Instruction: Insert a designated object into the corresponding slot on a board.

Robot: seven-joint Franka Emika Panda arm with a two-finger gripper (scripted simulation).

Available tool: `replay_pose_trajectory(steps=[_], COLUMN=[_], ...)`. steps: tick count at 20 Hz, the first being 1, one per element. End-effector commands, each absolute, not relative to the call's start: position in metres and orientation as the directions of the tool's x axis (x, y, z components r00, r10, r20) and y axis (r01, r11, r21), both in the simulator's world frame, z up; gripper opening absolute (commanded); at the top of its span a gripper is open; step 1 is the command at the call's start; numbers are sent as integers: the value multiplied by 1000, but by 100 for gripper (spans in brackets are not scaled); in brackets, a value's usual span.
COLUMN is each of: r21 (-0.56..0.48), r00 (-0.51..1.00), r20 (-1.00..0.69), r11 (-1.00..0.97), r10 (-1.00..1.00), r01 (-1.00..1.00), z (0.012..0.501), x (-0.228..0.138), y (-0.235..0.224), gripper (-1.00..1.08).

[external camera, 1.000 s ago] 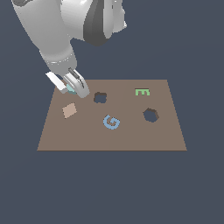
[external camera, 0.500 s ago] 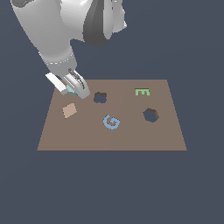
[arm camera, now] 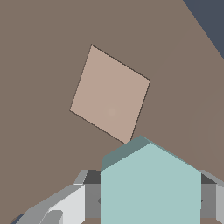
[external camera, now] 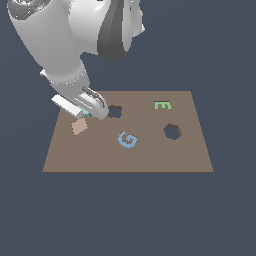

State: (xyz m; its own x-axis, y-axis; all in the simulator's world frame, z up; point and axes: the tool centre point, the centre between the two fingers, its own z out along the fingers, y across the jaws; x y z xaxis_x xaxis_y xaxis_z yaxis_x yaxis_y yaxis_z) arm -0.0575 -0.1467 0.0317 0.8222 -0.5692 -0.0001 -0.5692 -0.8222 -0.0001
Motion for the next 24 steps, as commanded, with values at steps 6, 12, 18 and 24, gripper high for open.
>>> replay_pose_trajectory(steps=[6,12,18,24], r21=[0,1,1,1], r00=[953,1000,966,867], r20=[1,1,0,0], r11=[-953,-1000,-966,-867], r10=[-304,-12,260,499], r01=[-304,-12,260,499], z=[34,35,37,38], x=[-8,31,55,65], y=[-119,-78,-31,19], gripper=[-100,-100,-100,-100])
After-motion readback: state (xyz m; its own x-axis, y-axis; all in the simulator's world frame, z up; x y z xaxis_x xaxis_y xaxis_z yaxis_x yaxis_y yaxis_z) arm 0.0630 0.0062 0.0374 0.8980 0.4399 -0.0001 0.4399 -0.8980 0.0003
